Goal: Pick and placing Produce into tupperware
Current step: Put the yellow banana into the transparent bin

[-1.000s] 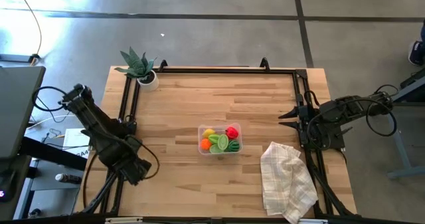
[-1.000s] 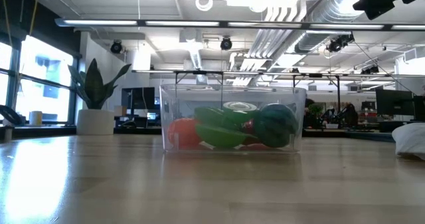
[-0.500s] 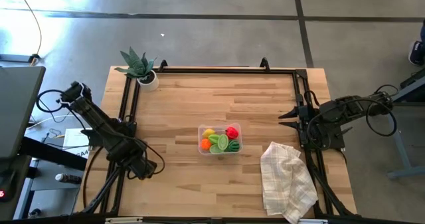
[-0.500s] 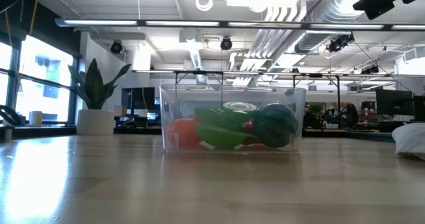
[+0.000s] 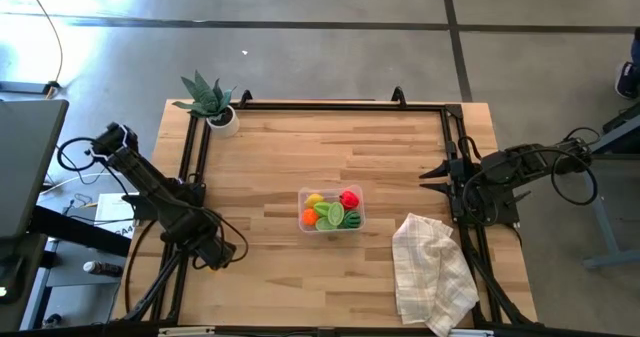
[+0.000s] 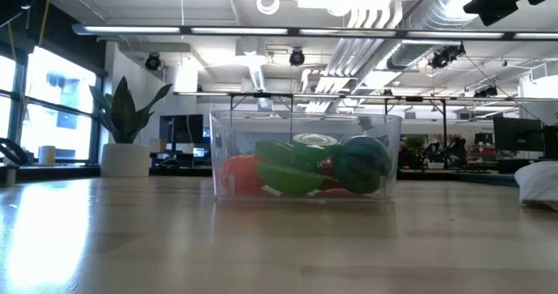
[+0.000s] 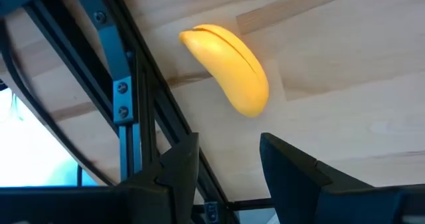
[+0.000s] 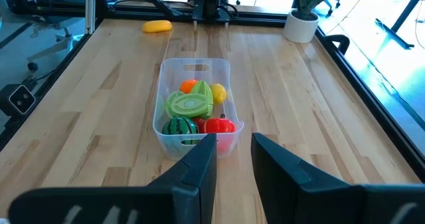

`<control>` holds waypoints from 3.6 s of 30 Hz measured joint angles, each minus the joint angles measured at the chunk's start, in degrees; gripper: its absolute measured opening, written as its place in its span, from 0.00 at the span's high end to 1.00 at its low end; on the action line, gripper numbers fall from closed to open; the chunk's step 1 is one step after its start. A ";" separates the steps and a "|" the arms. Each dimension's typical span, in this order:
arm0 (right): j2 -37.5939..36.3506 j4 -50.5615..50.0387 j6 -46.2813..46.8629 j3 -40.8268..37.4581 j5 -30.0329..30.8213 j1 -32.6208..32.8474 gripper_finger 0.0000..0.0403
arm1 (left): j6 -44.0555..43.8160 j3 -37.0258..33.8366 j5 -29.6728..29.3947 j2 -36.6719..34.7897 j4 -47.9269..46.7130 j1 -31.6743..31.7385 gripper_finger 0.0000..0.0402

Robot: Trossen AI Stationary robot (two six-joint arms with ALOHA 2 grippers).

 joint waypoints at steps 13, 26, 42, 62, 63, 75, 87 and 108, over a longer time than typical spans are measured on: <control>0.00 -0.02 0.00 0.00 0.00 0.00 0.79 | 0.01 -6.85 8.24 0.05 11.51 0.00 0.47; 0.01 -0.02 -0.01 0.00 0.00 0.00 0.79 | 0.08 -6.85 3.63 0.12 10.69 1.68 0.29; 0.01 -0.02 -0.02 0.00 0.00 0.00 0.79 | 0.33 -6.89 3.05 4.96 9.19 4.39 0.28; 0.01 0.00 -0.02 0.00 0.00 0.00 0.79 | 0.36 -6.87 4.26 11.06 12.72 4.42 0.28; 0.01 -0.02 -0.02 0.00 0.00 0.00 0.79 | 0.35 -6.87 4.26 11.39 13.08 4.42 0.28; 0.01 -0.02 0.00 0.00 0.00 0.02 0.79 | 0.54 -6.85 5.84 15.37 15.33 4.39 0.28; 0.01 0.00 0.00 0.00 0.00 0.00 0.79 | 0.34 -10.06 6.63 16.14 23.13 4.44 0.29; 0.01 -0.02 0.00 0.00 0.00 0.00 0.79 | 0.56 -10.30 5.17 16.12 22.26 6.45 0.29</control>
